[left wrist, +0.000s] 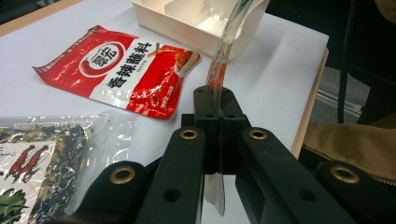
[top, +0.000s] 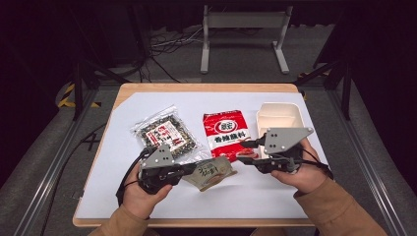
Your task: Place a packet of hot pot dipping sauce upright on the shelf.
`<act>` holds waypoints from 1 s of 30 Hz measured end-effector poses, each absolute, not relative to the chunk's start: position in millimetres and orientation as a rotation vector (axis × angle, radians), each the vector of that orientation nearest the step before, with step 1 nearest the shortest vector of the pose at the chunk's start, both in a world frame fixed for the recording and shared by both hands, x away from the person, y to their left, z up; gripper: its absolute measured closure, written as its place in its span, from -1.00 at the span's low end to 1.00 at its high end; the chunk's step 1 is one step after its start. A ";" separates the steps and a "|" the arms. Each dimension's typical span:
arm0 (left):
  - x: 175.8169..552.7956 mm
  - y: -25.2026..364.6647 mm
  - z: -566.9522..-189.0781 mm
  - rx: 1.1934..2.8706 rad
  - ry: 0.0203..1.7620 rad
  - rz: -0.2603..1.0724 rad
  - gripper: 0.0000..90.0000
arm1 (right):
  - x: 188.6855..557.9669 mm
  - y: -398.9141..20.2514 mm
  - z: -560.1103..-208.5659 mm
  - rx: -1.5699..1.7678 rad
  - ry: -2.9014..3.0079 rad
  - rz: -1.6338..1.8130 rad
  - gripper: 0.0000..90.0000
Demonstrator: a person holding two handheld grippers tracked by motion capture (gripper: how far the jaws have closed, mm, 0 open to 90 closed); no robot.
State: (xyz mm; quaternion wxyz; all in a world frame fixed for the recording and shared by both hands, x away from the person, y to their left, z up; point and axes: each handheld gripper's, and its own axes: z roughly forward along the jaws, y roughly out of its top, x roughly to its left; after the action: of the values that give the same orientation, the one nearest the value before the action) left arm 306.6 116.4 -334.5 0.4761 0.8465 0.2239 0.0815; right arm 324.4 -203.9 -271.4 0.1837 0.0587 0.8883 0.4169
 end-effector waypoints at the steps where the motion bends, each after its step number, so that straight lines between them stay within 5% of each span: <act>1: 306.7 116.4 -333.7 2.067 0.548 0.200 0.99 | 325.3 -200.4 -268.0 0.149 2.518 1.153 0.31; 17: 310.1 111.5 -326.1 2.108 0.545 0.166 0.99 | 329.0 -146.5 -246.5 -0.088 2.690 0.952 0.29; 30: 307.6 112.0 -324.2 2.088 0.538 0.144 0.99 | 338.0 -125.9 -267.8 -0.095 2.771 0.842 0.36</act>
State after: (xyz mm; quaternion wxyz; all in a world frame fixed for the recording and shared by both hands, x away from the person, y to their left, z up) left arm 307.6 112.0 -324.2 0.4711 0.8523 0.2195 0.0589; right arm 338.0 -125.9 -267.8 0.1217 -0.0324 0.9491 0.2885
